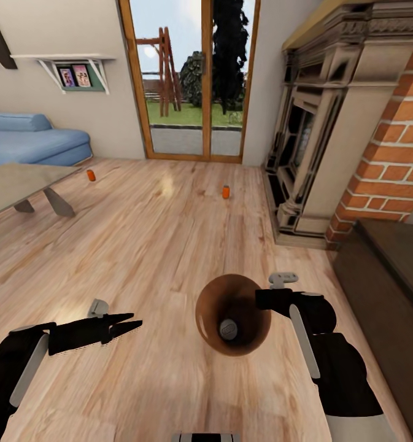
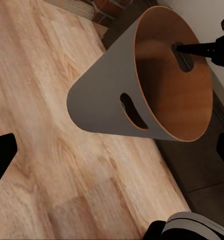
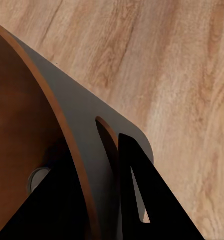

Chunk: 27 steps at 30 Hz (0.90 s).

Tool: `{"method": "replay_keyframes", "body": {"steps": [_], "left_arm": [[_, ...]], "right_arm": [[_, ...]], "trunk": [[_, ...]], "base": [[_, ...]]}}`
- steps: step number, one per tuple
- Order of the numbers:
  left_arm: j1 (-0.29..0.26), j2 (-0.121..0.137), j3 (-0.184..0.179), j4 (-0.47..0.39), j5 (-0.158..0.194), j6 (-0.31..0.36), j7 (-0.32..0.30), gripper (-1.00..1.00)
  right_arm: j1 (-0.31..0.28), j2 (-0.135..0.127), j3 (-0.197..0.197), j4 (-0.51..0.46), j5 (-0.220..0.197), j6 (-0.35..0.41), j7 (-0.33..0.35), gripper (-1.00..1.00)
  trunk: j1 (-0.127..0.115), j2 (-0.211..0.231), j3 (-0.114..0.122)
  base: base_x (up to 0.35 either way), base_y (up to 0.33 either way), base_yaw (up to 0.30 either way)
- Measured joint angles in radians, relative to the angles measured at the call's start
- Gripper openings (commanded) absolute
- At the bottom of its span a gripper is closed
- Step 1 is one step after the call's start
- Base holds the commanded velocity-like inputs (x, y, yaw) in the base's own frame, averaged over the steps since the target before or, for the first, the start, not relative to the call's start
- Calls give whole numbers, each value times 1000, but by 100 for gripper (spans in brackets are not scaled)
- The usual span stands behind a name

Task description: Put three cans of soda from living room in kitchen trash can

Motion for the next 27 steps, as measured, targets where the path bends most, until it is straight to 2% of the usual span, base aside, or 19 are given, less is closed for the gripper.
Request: {"method": "replay_keyframes", "body": {"steps": [13,19,23,27], "left_arm": [[0,-1,2,2,0,0,0,100],[0,-4,3,44,-6,-8,0,100],[1,-22,4,69,-7,-24,0,100],[1,-59,2,121,-11,-72,0,100]], "right_arm": [[0,0,0,0,-2,0,0,-100],[0,0,1,0,-1,0,0,-100],[0,-5,2,0,-2,0,0,-100],[0,-7,2,0,2,0,0,-100]], "trunk": [[0,0,0],[0,0,0],[0,0,0],[0,0,0]], "base": [[336,0,0],[336,0,0],[336,0,0],[336,0,0]]}}
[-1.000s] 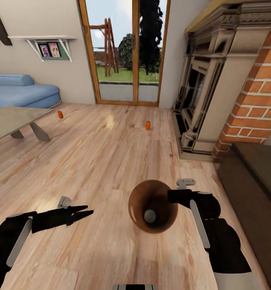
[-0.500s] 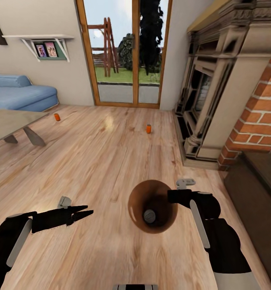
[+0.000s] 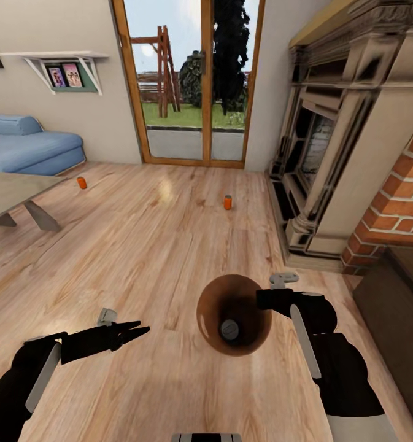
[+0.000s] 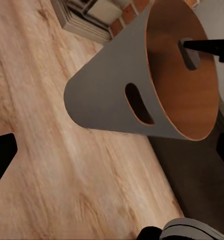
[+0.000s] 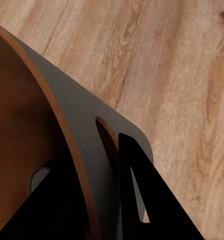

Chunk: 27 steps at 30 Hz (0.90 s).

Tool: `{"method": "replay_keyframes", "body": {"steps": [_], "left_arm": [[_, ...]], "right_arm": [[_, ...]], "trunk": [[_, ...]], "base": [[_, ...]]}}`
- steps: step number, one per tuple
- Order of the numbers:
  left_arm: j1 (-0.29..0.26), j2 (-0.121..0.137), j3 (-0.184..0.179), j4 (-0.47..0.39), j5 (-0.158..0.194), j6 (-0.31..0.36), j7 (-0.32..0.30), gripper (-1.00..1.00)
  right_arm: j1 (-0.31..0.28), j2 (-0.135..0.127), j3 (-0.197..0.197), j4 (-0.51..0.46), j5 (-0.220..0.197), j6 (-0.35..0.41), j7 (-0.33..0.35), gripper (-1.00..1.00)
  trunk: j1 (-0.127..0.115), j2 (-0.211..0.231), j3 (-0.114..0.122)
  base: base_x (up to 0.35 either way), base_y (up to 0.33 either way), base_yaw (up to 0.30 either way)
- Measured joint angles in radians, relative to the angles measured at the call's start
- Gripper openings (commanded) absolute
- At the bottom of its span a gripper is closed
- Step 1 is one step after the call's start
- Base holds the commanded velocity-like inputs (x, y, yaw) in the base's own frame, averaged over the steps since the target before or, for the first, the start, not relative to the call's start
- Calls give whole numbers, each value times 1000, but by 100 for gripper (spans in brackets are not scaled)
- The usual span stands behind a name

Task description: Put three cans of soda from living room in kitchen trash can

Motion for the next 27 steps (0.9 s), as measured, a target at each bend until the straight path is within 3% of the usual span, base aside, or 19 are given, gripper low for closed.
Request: {"method": "replay_keyframes", "body": {"steps": [5,27], "left_arm": [[0,-25,-3,11,-4,-13,1,100],[-1,-30,-4,3,-2,-14,1,100]], "right_arm": [[0,-1,0,0,-4,0,0,-100],[0,-2,0,-1,-2,0,0,-100]], "trunk": [[0,0,0],[0,0,0]], "base": [[336,0,0],[336,0,0]]}}
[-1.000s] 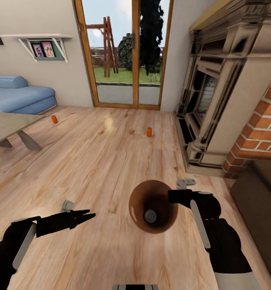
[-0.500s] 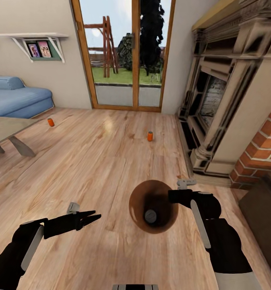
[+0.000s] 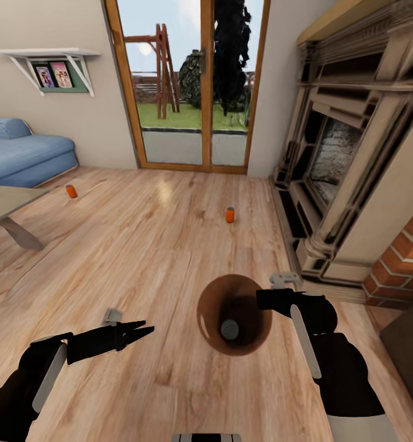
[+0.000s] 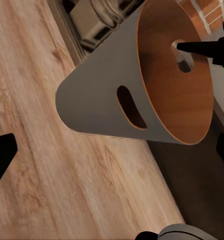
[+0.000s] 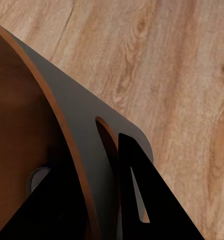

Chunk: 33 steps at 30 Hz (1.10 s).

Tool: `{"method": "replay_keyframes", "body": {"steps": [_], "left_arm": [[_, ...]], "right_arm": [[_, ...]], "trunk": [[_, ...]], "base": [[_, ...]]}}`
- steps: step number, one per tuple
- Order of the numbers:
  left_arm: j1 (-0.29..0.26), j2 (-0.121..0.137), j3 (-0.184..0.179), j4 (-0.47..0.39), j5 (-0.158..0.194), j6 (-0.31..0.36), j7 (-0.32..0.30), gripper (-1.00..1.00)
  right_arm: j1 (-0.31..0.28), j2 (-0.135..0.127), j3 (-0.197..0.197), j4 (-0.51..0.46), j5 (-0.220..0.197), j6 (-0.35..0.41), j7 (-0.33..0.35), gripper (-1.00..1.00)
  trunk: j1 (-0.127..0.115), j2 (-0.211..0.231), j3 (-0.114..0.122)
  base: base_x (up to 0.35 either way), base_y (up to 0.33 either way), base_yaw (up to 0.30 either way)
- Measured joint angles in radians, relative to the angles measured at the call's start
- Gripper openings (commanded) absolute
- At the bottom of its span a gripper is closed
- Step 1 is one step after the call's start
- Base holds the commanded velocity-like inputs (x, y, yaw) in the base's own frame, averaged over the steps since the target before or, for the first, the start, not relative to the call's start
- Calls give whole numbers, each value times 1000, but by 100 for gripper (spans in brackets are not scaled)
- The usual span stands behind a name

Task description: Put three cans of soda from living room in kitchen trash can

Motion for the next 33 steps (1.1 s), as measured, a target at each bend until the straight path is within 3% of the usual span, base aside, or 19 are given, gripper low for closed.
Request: {"method": "replay_keyframes", "body": {"steps": [19,33], "left_arm": [[0,0,-1,-2,0,0,0,100],[0,-14,-2,-1,-1,0,0,100]], "right_arm": [[0,1,3,1,-2,0,0,-100],[0,1,-1,1,0,0,0,-100]], "trunk": [[0,0,0],[0,0,0]], "base": [[336,0,0],[336,0,0]]}}
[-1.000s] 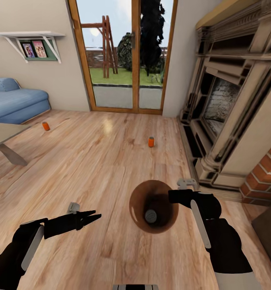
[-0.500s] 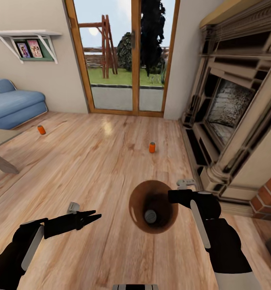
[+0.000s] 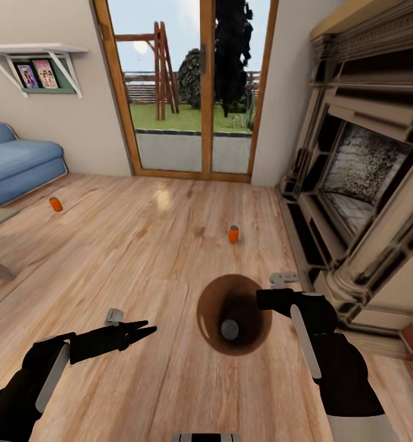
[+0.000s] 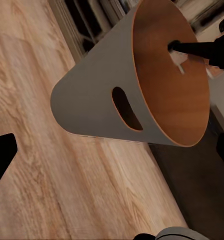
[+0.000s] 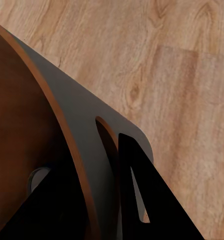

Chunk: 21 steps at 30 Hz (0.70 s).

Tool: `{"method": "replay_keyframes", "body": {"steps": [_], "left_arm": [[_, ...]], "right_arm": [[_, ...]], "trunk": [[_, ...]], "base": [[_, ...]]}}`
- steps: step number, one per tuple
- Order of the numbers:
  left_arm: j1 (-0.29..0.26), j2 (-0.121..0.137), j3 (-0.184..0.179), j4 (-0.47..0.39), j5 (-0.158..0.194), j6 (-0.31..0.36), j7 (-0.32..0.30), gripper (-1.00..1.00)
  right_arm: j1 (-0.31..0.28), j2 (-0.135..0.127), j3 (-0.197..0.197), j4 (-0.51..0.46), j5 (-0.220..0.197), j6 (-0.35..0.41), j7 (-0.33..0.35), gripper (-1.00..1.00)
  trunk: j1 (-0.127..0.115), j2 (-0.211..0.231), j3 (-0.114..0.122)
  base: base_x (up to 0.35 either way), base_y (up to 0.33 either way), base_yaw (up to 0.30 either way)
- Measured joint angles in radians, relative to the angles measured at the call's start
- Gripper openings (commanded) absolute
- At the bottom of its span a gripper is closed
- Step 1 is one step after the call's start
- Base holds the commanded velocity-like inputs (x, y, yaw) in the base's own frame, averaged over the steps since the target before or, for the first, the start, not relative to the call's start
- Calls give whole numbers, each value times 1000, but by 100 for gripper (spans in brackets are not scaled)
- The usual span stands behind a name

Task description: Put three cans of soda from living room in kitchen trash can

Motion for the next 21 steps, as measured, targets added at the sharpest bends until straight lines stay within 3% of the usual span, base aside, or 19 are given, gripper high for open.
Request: {"method": "replay_keyframes", "body": {"steps": [21], "left_arm": [[0,0,-1,0,0,0,0,100]], "right_arm": [[0,0,-2,0,-2,0,0,-100]], "trunk": [[0,0,0]], "base": [[336,0,0]]}}
